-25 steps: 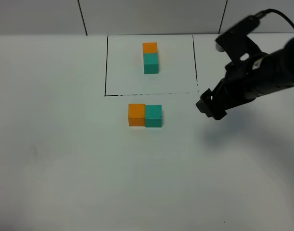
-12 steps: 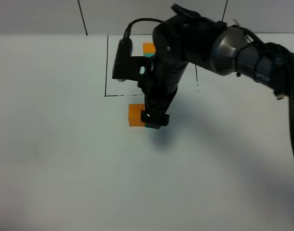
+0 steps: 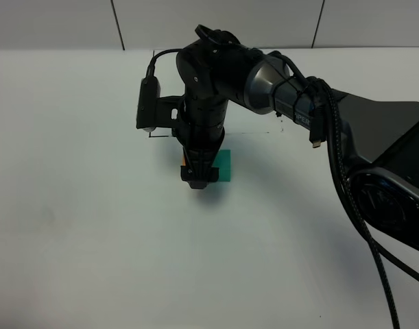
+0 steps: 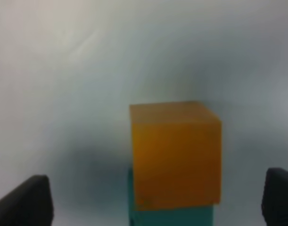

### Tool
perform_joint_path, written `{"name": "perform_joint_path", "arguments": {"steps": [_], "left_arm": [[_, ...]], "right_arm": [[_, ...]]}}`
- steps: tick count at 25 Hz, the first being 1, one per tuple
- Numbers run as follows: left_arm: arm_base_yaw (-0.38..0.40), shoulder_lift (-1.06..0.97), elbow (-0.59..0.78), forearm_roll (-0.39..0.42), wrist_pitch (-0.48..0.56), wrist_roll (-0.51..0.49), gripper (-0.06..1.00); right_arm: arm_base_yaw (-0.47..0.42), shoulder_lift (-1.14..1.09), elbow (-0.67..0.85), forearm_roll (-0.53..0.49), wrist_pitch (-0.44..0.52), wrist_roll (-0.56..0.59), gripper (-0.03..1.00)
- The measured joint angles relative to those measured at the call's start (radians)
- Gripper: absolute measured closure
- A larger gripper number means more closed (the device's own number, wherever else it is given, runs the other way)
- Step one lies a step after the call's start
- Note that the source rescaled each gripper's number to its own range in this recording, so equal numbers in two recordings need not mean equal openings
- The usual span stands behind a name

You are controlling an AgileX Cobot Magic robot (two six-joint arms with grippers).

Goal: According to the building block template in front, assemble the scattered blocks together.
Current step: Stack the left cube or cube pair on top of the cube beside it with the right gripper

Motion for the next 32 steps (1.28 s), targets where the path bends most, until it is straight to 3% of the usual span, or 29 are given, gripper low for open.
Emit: {"name": "perform_joint_path", "arguments": {"steps": [10, 29, 32], "left_arm": [[0.0, 0.0, 0.0, 0.0, 0.0, 0.0, 0.11], [0.0, 0.0, 0.0, 0.0, 0.0, 0.0, 0.11], [0.0, 0.0, 0.0, 0.0, 0.0, 0.0, 0.11]], "right_arm": [[-0.061, 0.035, -0.006, 0.038, -0.009, -0.004, 0.2], [-0.06, 0.079, -0.006, 0.083, -0.052, -0.005, 0.24], [-0.06, 0.088, -0.006, 0.084, -0.053, -0.004, 0.3]]}}
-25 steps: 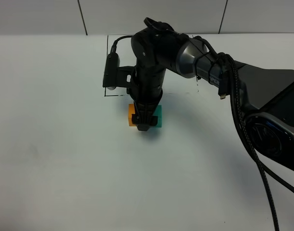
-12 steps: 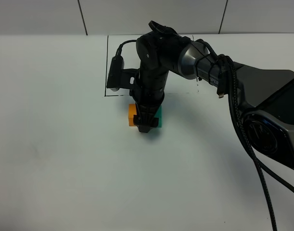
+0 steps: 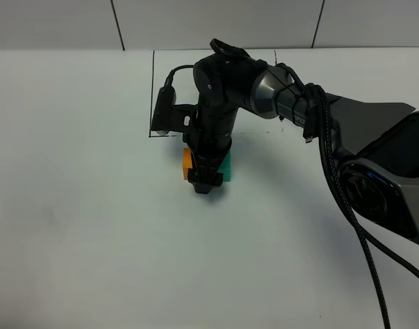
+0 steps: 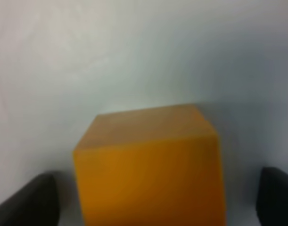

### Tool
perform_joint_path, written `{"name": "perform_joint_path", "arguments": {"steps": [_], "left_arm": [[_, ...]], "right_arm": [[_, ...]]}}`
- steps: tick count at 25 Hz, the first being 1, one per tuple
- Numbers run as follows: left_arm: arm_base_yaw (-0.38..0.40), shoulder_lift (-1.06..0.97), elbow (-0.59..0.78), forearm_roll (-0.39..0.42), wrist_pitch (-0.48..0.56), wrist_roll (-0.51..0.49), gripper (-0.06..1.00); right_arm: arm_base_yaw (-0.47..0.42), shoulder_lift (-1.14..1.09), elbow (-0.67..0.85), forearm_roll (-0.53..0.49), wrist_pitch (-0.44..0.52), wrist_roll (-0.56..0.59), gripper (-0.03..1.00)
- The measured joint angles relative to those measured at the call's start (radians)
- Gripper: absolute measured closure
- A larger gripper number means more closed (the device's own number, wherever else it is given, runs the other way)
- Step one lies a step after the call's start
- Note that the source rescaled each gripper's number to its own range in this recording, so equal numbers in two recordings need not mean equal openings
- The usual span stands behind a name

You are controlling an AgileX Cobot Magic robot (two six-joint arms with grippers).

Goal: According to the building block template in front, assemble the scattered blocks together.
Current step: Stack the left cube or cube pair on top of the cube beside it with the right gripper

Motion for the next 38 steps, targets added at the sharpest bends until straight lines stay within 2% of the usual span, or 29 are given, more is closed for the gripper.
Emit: {"name": "perform_joint_path", "arguments": {"steps": [2, 4, 8, 12, 16, 18, 24, 26, 32, 38], "left_arm": [[0.0, 0.0, 0.0, 0.0, 0.0, 0.0, 0.11], [0.0, 0.0, 0.0, 0.0, 0.0, 0.0, 0.11], [0.0, 0.0, 0.0, 0.0, 0.0, 0.0, 0.11], [0.0, 0.0, 0.0, 0.0, 0.0, 0.0, 0.11], [0.0, 0.0, 0.0, 0.0, 0.0, 0.0, 0.11], [0.0, 0.0, 0.0, 0.0, 0.0, 0.0, 0.11], [0.0, 0.0, 0.0, 0.0, 0.0, 0.0, 0.11], [0.0, 0.0, 0.0, 0.0, 0.0, 0.0, 0.11], [0.0, 0.0, 0.0, 0.0, 0.0, 0.0, 0.11], [0.0, 0.0, 0.0, 0.0, 0.0, 0.0, 0.11]], "right_arm": [[0.0, 0.0, 0.0, 0.0, 0.0, 0.0, 0.38], [0.0, 0.0, 0.0, -0.001, 0.0, 0.0, 0.52], [0.0, 0.0, 0.0, -0.001, 0.0, 0.002, 0.96], [0.0, 0.0, 0.0, -0.01, -0.001, 0.043, 0.95], [0.0, -0.003, 0.0, -0.057, 0.005, 0.208, 0.95], [0.0, -0.011, 0.0, -0.082, 0.028, 0.374, 0.95], [0.0, -0.057, -0.001, -0.094, 0.124, 1.097, 0.95], [0.0, -0.057, -0.001, -0.094, 0.159, 1.212, 0.95], [0.0, -0.057, -0.001, -0.08, 0.168, 1.394, 0.95], [0.009, -0.056, -0.001, -0.128, 0.132, 1.467, 0.95]]}}
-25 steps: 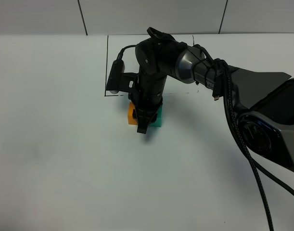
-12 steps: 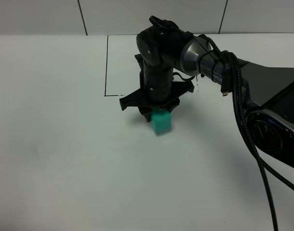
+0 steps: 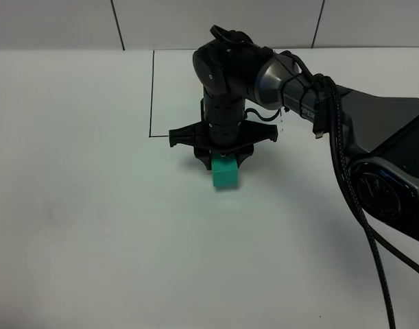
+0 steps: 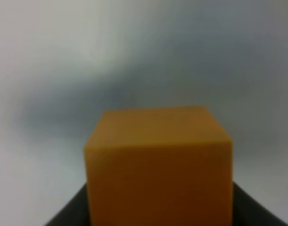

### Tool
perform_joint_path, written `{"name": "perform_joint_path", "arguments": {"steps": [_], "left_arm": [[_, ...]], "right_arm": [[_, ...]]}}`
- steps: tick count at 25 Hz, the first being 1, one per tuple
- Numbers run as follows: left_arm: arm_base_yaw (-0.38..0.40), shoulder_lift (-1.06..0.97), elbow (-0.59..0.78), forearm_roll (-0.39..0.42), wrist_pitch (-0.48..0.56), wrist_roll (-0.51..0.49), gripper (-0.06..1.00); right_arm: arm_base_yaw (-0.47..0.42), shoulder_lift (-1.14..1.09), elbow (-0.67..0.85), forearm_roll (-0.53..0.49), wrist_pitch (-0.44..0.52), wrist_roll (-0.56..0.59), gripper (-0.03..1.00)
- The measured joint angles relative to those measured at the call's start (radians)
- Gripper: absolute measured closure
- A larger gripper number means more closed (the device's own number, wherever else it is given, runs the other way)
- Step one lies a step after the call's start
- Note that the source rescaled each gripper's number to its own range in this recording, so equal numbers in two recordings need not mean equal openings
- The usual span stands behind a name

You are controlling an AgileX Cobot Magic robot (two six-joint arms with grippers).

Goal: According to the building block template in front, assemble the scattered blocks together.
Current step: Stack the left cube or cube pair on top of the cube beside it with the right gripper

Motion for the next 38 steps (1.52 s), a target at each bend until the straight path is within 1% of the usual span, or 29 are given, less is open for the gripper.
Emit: {"name": "perform_joint_path", "arguments": {"steps": [5, 18, 20, 21, 23, 28, 29, 30, 33, 36, 38], "left_arm": [[0.0, 0.0, 0.0, 0.0, 0.0, 0.0, 0.11], [0.0, 0.0, 0.0, 0.0, 0.0, 0.0, 0.11], [0.0, 0.0, 0.0, 0.0, 0.0, 0.0, 0.11], [0.0, 0.0, 0.0, 0.0, 0.0, 0.0, 0.11], [0.0, 0.0, 0.0, 0.0, 0.0, 0.0, 0.11], [0.0, 0.0, 0.0, 0.0, 0.0, 0.0, 0.11], [0.0, 0.0, 0.0, 0.0, 0.0, 0.0, 0.11], [0.0, 0.0, 0.0, 0.0, 0.0, 0.0, 0.11], [0.0, 0.0, 0.0, 0.0, 0.0, 0.0, 0.11], [0.0, 0.0, 0.0, 0.0, 0.0, 0.0, 0.11], [0.0, 0.0, 0.0, 0.0, 0.0, 0.0, 0.11]], "right_arm": [[0.011, 0.012, 0.0, -0.033, -0.021, 0.045, 0.95], [0.011, 0.043, 0.0, -0.03, -0.053, 0.038, 0.95], [0.011, 0.043, 0.0, -0.03, -0.053, 0.036, 0.93], [0.011, 0.043, 0.0, -0.03, -0.053, 0.033, 0.89], [0.011, 0.043, 0.0, -0.03, -0.055, 0.033, 0.73], [0.006, 0.043, 0.0, -0.012, -0.087, 0.024, 0.21], [0.005, 0.043, 0.0, -0.008, -0.09, 0.015, 0.11], [0.004, 0.043, 0.0, -0.007, -0.091, 0.006, 0.06], [0.002, 0.03, 0.0, -0.007, -0.091, -0.037, -0.01], [-0.011, 0.001, 0.0, 0.005, -0.091, -0.059, -0.02], [-0.034, -0.024, 0.0, 0.029, -0.09, -0.087, -0.03]]}}
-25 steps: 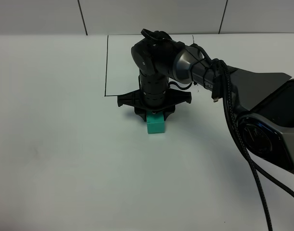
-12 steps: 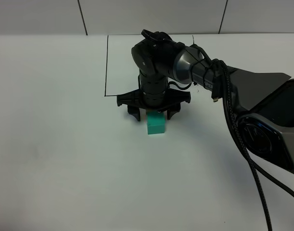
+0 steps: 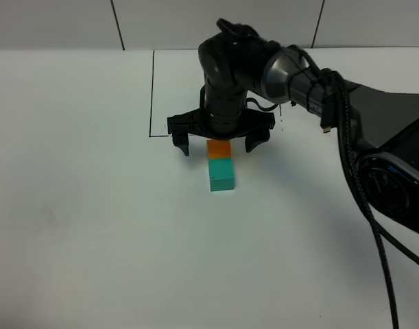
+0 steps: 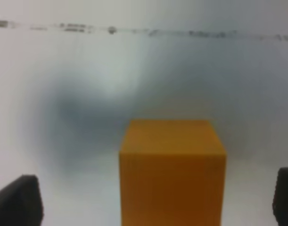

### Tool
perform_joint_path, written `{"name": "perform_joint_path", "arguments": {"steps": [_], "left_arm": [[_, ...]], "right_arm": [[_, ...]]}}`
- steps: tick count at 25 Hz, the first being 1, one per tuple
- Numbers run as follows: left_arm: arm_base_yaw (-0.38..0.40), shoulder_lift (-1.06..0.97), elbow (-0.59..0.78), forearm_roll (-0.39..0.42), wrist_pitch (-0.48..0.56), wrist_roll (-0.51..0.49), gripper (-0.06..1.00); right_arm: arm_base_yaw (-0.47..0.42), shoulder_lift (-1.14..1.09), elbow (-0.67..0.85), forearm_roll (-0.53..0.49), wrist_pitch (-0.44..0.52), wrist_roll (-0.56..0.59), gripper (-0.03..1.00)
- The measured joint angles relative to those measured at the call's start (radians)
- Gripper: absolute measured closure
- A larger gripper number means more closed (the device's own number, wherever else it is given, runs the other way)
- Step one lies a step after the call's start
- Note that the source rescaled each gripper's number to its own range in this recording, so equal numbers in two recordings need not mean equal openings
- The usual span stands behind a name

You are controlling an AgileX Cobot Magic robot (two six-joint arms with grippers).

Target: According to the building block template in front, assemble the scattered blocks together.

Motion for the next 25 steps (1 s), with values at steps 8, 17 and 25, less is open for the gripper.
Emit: {"name": "perform_joint_path", "arguments": {"steps": [8, 17, 25], "left_arm": [[0.0, 0.0, 0.0, 0.0, 0.0, 0.0, 0.11], [0.0, 0.0, 0.0, 0.0, 0.0, 0.0, 0.11], [0.0, 0.0, 0.0, 0.0, 0.0, 0.0, 0.11]], "right_arm": [[-0.237, -0.099, 0.0, 0.072, 0.053, -0.235, -0.03], [-0.436, -0.254, 0.014, 0.046, 0.11, -0.386, -0.03], [-0.451, -0.576, 0.433, 0.052, -0.043, -0.437, -0.03]]}}
